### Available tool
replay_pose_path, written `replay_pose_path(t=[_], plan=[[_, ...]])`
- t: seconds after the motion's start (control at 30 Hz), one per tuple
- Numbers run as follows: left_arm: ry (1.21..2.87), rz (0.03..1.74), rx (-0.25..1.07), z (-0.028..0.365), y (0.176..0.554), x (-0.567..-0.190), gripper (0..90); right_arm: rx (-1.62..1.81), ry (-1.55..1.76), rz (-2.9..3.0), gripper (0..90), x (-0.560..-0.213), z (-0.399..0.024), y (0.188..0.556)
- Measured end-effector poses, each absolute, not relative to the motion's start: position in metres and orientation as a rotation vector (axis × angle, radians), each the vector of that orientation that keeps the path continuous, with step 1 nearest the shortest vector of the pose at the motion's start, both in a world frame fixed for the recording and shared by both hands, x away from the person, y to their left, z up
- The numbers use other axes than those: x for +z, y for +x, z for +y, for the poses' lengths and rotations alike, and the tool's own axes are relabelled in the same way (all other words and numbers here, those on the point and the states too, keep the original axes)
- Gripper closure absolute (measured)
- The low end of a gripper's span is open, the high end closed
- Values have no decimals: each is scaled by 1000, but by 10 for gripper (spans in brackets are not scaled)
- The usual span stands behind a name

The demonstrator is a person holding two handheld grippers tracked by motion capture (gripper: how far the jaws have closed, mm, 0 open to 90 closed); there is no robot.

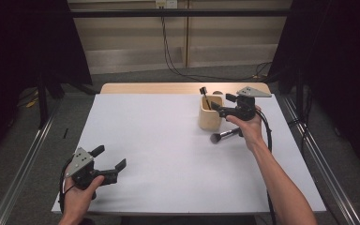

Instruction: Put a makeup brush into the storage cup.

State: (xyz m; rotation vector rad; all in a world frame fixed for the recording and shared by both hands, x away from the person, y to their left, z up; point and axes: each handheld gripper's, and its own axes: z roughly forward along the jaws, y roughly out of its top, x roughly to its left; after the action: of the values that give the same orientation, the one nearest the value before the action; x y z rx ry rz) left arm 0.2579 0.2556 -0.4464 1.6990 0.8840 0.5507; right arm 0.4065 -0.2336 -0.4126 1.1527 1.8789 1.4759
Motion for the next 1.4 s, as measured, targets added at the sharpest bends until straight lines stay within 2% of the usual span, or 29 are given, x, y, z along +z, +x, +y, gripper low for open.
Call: replay_pose_path(t=[0.1, 0.3, 0.8, 1.4], plan=[[1701, 883, 559, 257, 258, -446, 36, 1462, 1155, 1869, 82, -413, -234, 403], [1702, 877, 560, 256, 259, -446, 36, 1474, 1148, 1850, 8, -411, -238, 394], [1682, 887, 565, 258, 255, -445, 36, 1495, 1164, 1860, 10, -412, -249, 372], [1673, 883, 576, 259, 252, -442, 36, 1474, 1145, 1834, 7, -411, -267, 327]])
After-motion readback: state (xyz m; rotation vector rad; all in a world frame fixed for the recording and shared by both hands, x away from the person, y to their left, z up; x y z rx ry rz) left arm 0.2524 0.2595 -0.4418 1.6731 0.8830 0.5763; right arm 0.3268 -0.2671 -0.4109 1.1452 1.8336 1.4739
